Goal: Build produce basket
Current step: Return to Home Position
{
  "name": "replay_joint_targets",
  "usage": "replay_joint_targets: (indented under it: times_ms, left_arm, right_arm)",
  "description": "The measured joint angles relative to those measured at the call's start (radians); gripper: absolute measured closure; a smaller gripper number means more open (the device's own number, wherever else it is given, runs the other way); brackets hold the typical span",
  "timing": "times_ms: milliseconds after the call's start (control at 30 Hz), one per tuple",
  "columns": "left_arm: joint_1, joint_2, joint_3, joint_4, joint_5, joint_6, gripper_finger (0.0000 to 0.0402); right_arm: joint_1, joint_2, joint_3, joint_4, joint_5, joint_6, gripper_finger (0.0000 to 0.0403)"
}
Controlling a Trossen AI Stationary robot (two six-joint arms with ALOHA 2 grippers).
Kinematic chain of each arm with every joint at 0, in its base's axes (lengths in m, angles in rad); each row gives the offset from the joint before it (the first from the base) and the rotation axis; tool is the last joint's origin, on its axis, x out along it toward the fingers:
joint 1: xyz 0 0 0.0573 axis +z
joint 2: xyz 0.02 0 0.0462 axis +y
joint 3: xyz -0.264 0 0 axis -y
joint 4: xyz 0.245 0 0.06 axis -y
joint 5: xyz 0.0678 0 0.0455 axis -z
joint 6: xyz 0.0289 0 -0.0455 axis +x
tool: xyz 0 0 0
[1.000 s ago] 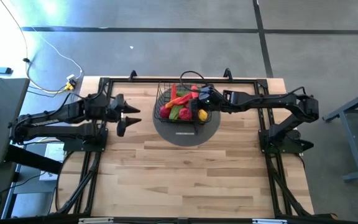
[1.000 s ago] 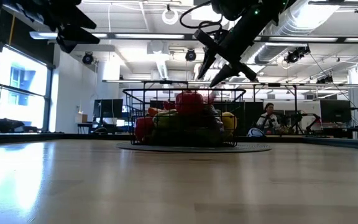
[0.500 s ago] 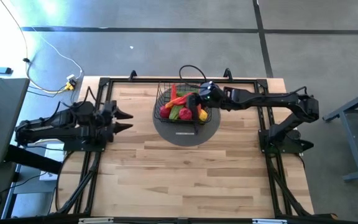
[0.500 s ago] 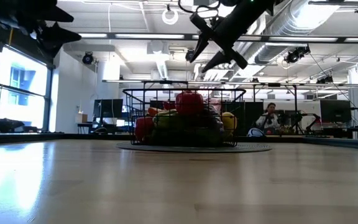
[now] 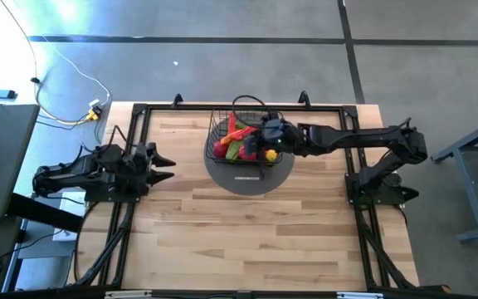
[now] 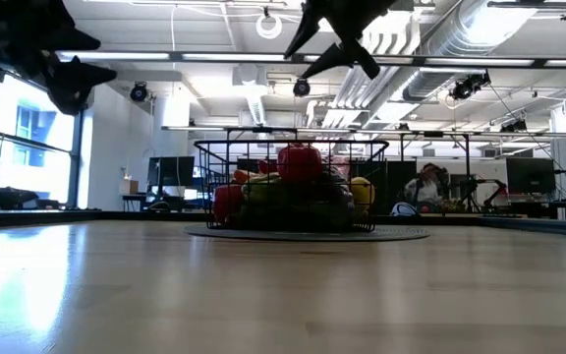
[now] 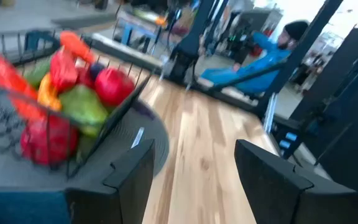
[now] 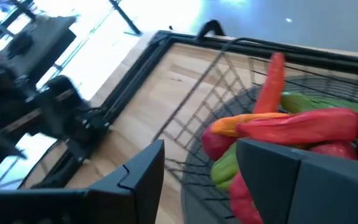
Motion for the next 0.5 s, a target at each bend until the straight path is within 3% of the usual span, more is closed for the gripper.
replay_joint_targets:
  times_ms: [333,500]
  left_arm:
    - [-0.001,-0.001,-0.175,0.244,0.060,-0.024,0.0190]
    - [0.000,0.016,-0.197,0.359,0.060,-0.036,0.0190]
  right_arm:
    - [0.074,-0.011,0.017,0.006,0.030,-0.104,0.0219]
    - [0.073,-0.064,0.017,-0.011,0.031,-0.184,0.0219]
